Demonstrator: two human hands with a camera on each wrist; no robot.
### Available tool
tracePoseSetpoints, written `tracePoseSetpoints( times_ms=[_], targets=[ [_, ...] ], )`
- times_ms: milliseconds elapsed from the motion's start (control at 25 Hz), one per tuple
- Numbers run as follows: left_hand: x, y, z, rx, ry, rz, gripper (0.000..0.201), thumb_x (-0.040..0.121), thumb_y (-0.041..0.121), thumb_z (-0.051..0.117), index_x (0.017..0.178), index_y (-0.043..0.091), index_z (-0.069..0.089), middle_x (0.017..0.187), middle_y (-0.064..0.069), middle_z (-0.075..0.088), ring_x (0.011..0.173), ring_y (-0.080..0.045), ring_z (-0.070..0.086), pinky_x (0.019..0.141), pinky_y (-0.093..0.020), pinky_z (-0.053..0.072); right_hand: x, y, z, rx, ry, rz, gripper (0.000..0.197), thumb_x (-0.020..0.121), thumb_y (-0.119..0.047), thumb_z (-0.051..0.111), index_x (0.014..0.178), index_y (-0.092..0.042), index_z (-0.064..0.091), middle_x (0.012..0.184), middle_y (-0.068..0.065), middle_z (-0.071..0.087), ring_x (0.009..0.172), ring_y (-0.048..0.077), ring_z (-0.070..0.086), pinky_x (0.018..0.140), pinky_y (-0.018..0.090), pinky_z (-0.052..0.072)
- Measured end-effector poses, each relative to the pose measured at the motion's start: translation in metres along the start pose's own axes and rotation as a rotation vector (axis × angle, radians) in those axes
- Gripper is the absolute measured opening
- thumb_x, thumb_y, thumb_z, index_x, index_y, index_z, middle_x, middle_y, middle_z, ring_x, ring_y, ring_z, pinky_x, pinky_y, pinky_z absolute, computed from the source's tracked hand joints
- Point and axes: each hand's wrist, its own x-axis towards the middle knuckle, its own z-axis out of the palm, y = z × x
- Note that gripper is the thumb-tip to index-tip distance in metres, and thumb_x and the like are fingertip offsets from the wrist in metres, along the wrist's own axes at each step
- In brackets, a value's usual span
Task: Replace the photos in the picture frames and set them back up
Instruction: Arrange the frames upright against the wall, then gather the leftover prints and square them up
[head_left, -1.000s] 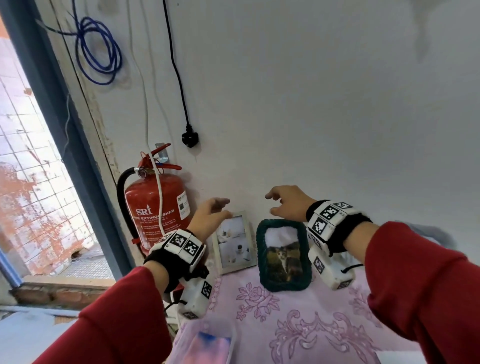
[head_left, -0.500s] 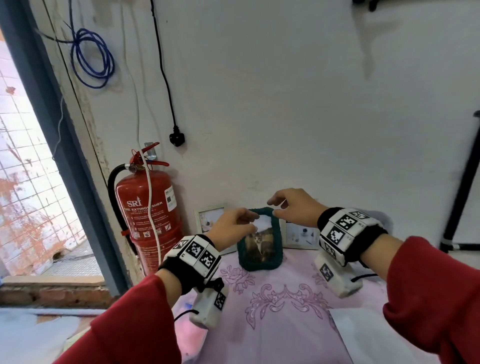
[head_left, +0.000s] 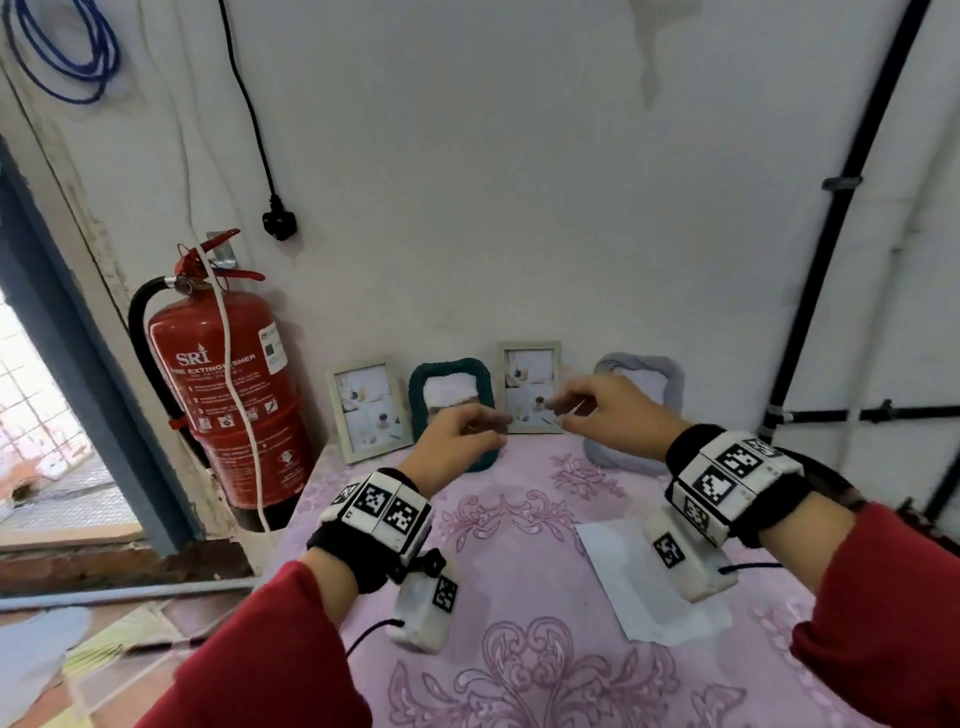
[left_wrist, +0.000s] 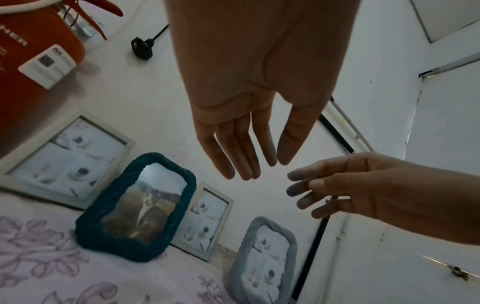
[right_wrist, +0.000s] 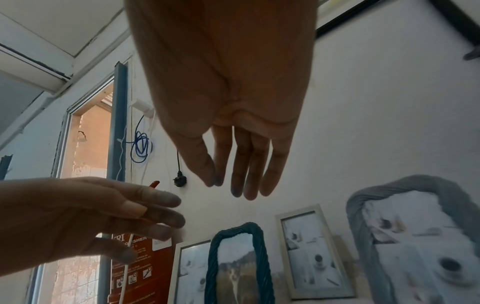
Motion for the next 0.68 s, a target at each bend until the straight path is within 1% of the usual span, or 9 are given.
tracePoseSetpoints(
  times_ms=[80, 120, 200, 320, 400, 480, 520, 600, 680],
  targets=[
    [-0.006, -0.006, 0.011, -0.031, -0.016, -0.028, 0.026, 0.088, 0.002, 0.055, 0.112, 0.009, 0.062, 0.091, 0.007, 0.064, 0.080, -0.001, 0.058, 0.064, -0.012, 0.047, -0.016, 0.011, -0.001, -0.003, -0.002, 0.023, 0.018, 0.087, -0.011, 0.062, 0.103, -0.014, 0.068, 0.093, -0.005, 0.066, 0.082, 0.004, 0.060, 0.069, 0.002, 0.045],
    [-0.008, -0.010, 0.016, -0.044, -0.021, -0.044, 0.026, 0.088, 0.003, 0.055, 0.111, 0.011, 0.063, 0.091, 0.008, 0.065, 0.081, -0.001, 0.059, 0.066, -0.015, 0.046, -0.024, 0.017, -0.001, 0.005, -0.002, 0.040, 0.017, 0.086, -0.011, 0.063, 0.101, -0.016, 0.069, 0.092, -0.005, 0.067, 0.080, 0.003, 0.060, 0.068, 0.003, 0.045],
    [-0.012, -0.019, 0.027, -0.084, -0.036, -0.080, 0.025, 0.088, 0.004, 0.054, 0.109, 0.014, 0.063, 0.093, 0.007, 0.068, 0.083, -0.003, 0.062, 0.068, -0.018, 0.046, -0.038, 0.029, -0.001, 0.024, 0.000, 0.081, 0.016, 0.085, -0.011, 0.063, 0.098, -0.018, 0.069, 0.093, -0.004, 0.068, 0.081, 0.006, 0.062, 0.070, 0.007, 0.046],
    [-0.018, -0.030, 0.046, -0.142, -0.080, -0.135, 0.024, 0.089, 0.004, 0.052, 0.107, 0.014, 0.064, 0.093, 0.003, 0.070, 0.081, -0.006, 0.065, 0.068, -0.019, 0.047, -0.058, 0.046, 0.002, 0.021, 0.014, 0.133, 0.017, 0.085, -0.010, 0.064, 0.099, -0.017, 0.070, 0.091, -0.005, 0.068, 0.079, 0.004, 0.060, 0.065, 0.001, 0.043],
    [-0.021, -0.038, 0.060, -0.173, -0.104, -0.174, 0.023, 0.089, 0.003, 0.052, 0.105, 0.013, 0.064, 0.091, 0.002, 0.071, 0.079, -0.007, 0.065, 0.066, -0.018, 0.046, -0.070, 0.057, 0.006, 0.031, 0.046, 0.157, 0.017, 0.085, -0.009, 0.064, 0.099, -0.015, 0.070, 0.092, -0.002, 0.069, 0.080, 0.009, 0.061, 0.064, 0.000, 0.042],
    [-0.024, -0.047, 0.074, -0.195, -0.117, -0.214, 0.023, 0.088, 0.002, 0.051, 0.101, 0.014, 0.065, 0.089, 0.001, 0.070, 0.078, -0.008, 0.064, 0.065, -0.019, 0.045, -0.081, 0.068, 0.012, 0.056, 0.072, 0.196, 0.017, 0.084, -0.010, 0.065, 0.100, -0.014, 0.070, 0.095, 0.001, 0.070, 0.084, 0.016, 0.063, 0.066, 0.002, 0.043],
    [-0.025, -0.051, 0.082, -0.200, -0.121, -0.234, 0.023, 0.088, 0.001, 0.051, 0.101, 0.014, 0.066, 0.089, 0.000, 0.070, 0.078, -0.008, 0.064, 0.065, -0.019, 0.044, -0.086, 0.074, 0.015, 0.075, 0.076, 0.224, 0.016, 0.084, -0.012, 0.066, 0.099, -0.015, 0.070, 0.096, 0.001, 0.069, 0.085, 0.018, 0.064, 0.066, 0.004, 0.043],
    [-0.027, -0.058, 0.095, -0.201, -0.119, -0.277, 0.025, 0.087, -0.001, 0.050, 0.104, 0.010, 0.065, 0.090, -0.002, 0.069, 0.076, -0.007, 0.062, 0.063, -0.018, 0.044, -0.096, 0.085, 0.024, 0.107, 0.075, 0.279, 0.016, 0.081, -0.023, 0.071, 0.097, -0.019, 0.069, 0.095, -0.001, 0.069, 0.085, 0.016, 0.063, 0.071, 0.009, 0.045],
    [-0.028, -0.064, 0.106, -0.199, -0.100, -0.315, 0.028, 0.086, -0.003, 0.049, 0.109, 0.004, 0.063, 0.091, -0.005, 0.066, 0.075, -0.008, 0.059, 0.062, -0.018, 0.043, -0.106, 0.095, 0.032, 0.092, 0.067, 0.313, 0.026, 0.074, -0.039, 0.075, 0.093, -0.023, 0.069, 0.092, -0.006, 0.068, 0.084, 0.009, 0.062, 0.078, 0.018, 0.049]
  ],
)
